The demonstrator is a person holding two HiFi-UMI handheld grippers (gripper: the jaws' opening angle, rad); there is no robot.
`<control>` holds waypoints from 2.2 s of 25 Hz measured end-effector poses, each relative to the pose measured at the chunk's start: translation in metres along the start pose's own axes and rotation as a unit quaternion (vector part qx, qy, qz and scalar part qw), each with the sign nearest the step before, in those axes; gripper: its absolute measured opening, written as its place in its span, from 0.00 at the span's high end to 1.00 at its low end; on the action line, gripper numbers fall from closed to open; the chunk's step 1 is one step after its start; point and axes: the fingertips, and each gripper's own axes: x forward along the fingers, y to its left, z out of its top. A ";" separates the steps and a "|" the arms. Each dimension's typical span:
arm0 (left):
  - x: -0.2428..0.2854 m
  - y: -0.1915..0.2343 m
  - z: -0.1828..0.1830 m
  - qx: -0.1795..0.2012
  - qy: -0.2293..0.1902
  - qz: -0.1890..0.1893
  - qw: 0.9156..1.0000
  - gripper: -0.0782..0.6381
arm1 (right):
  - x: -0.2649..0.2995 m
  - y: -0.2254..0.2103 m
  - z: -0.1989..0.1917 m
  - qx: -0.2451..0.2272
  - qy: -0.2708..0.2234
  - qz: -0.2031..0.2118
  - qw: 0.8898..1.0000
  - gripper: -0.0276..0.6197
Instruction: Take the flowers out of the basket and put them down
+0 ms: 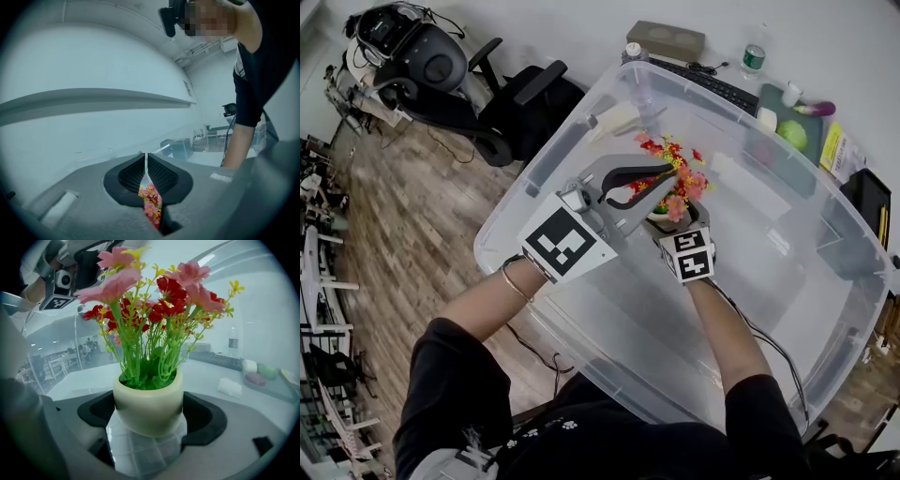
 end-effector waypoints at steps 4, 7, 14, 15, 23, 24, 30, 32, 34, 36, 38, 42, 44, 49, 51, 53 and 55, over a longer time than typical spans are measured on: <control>0.000 0.004 0.000 -0.012 0.000 -0.020 1.000 0.89 | -0.009 -0.002 -0.004 -0.007 0.001 0.017 1.000 0.26; 0.006 0.010 -0.006 0.008 0.014 -0.026 1.000 0.88 | -0.017 -0.005 -0.009 -0.014 0.003 0.030 0.999 0.26; 0.023 0.018 -0.060 0.021 0.090 -0.054 0.994 0.69 | -0.030 -0.007 -0.018 -0.037 0.008 0.072 0.997 0.26; 0.023 0.016 -0.067 0.022 0.096 -0.065 0.993 0.68 | -0.032 -0.007 -0.019 -0.042 0.009 0.079 0.996 0.26; 0.024 -0.011 -0.103 -0.002 0.121 -0.146 0.982 0.53 | -0.040 -0.009 -0.023 -0.070 0.018 0.123 0.990 0.26; 0.024 -0.012 -0.107 -0.006 0.125 -0.147 0.981 0.53 | -0.041 -0.009 -0.024 -0.072 0.019 0.126 0.989 0.26; 0.023 -0.025 -0.129 -0.027 0.151 -0.171 0.973 0.51 | -0.050 -0.012 -0.030 -0.089 0.024 0.148 0.985 0.26; 0.023 -0.034 -0.139 -0.022 0.167 -0.187 0.968 0.51 | -0.053 -0.013 -0.032 -0.094 0.027 0.156 0.983 0.26; 0.024 -0.041 -0.148 -0.022 0.181 -0.202 0.962 0.48 | -0.055 -0.013 -0.034 -0.097 0.027 0.160 0.982 0.26; 0.024 -0.047 -0.157 -0.024 0.194 -0.214 0.957 0.46 | -0.057 -0.013 -0.035 -0.099 0.024 0.162 0.982 0.26; 0.023 -0.052 -0.165 -0.024 0.205 -0.224 0.952 0.44 | -0.058 -0.013 -0.036 -0.101 0.022 0.164 0.981 0.26; 0.024 -0.058 -0.178 -0.022 0.221 -0.234 0.947 0.41 | -0.060 -0.012 -0.036 -0.108 0.025 0.172 0.979 0.26; 0.025 -0.060 -0.184 -0.025 0.227 -0.237 0.944 0.39 | -0.062 -0.011 -0.038 -0.113 0.027 0.178 0.977 0.26; 0.028 -0.068 -0.196 -0.023 0.237 -0.253 0.938 0.36 | -0.068 -0.012 -0.042 -0.121 0.030 0.194 0.973 0.26; 0.027 -0.074 -0.202 -0.020 0.243 -0.264 0.933 0.35 | -0.071 -0.013 -0.044 -0.124 0.033 0.198 0.972 0.26; 0.026 -0.076 -0.207 -0.023 0.252 -0.270 0.929 0.35 | -0.072 -0.013 -0.045 -0.126 0.034 0.202 0.971 0.26; 0.025 -0.078 -0.211 -0.024 0.259 -0.274 0.926 0.34 | -0.074 -0.013 -0.046 -0.127 0.033 0.206 0.970 0.26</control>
